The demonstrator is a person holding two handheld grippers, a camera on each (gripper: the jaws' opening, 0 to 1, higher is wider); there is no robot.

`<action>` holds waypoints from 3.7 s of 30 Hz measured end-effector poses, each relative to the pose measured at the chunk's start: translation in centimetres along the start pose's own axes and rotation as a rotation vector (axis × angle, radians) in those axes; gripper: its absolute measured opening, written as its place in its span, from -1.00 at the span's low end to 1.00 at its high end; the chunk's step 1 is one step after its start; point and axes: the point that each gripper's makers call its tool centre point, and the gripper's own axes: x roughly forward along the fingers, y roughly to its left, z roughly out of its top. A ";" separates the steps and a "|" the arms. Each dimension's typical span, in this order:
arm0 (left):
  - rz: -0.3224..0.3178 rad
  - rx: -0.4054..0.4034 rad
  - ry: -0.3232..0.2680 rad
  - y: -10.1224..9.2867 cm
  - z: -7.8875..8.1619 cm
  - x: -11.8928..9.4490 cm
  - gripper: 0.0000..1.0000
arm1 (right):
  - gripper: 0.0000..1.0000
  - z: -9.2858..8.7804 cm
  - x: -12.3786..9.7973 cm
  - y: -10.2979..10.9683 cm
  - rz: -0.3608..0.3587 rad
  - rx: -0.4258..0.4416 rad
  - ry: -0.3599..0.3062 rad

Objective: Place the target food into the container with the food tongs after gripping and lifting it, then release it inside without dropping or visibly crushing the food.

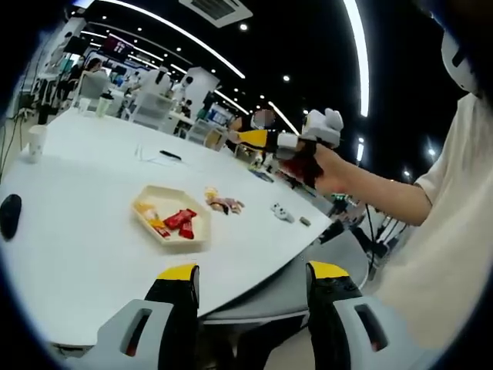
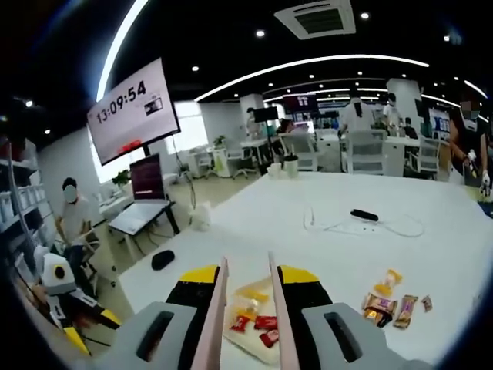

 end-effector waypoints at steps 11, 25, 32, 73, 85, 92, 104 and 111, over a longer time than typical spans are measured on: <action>0.059 0.035 -0.031 -1.0 -0.1 -1.2 0.12 | -0.44 0.8 -2.9 3.4 0.098 -0.045 -0.023; 0.145 0.053 -0.079 -8.4 -2.7 -2.3 0.08 | -0.43 2.3 -12.0 10.3 0.294 -0.084 -0.103; 0.181 0.055 -0.091 -10.2 -4.1 -3.8 0.08 | -0.42 3.6 -14.1 13.8 0.393 -0.054 -0.146; 0.275 0.000 -0.180 0.1 2.8 -4.8 0.09 | -0.39 17.7 1.8 31.7 0.823 -0.169 -0.297; 0.194 -0.010 -0.099 3.1 3.6 -3.0 0.09 | -0.39 16.2 2.9 20.7 0.594 -0.190 -0.277; 0.125 0.019 -0.057 2.5 5.0 0.4 0.09 | -0.38 16.0 -0.1 13.1 0.456 -0.174 -0.292; 0.051 0.089 -0.019 0.3 7.7 6.7 0.08 | -0.37 11.1 -6.1 -2.4 0.149 -0.148 -0.235; 0.034 0.113 -0.011 -1.1 8.2 9.6 0.09 | -0.53 7.8 -10.3 -10.5 -0.013 -0.105 -0.211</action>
